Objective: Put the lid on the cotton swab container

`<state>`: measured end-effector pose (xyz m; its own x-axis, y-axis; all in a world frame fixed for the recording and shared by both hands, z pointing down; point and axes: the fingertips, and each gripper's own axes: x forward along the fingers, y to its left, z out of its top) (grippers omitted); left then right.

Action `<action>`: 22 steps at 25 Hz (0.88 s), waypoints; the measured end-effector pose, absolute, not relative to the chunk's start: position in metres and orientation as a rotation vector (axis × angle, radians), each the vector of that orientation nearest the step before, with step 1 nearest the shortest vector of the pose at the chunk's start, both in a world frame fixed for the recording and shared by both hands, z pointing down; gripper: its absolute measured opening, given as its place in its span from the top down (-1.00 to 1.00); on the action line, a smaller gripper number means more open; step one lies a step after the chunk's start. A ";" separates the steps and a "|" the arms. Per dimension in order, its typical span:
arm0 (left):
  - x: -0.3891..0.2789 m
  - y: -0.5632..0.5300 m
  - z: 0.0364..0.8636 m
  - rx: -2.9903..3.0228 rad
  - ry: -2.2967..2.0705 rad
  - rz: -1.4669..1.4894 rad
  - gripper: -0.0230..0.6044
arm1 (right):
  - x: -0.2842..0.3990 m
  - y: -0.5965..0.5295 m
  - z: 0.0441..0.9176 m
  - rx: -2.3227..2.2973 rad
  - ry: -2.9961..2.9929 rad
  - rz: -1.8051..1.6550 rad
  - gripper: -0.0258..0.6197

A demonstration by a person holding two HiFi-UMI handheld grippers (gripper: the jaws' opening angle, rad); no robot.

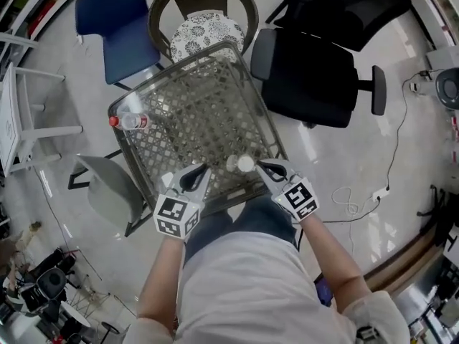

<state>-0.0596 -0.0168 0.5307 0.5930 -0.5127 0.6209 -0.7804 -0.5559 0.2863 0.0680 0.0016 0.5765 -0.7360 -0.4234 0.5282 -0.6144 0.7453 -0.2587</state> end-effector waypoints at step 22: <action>-0.041 -0.010 0.638 1.992 -1.059 0.848 0.80 | 0.061 0.030 0.701 0.262 -2.410 0.543 0.34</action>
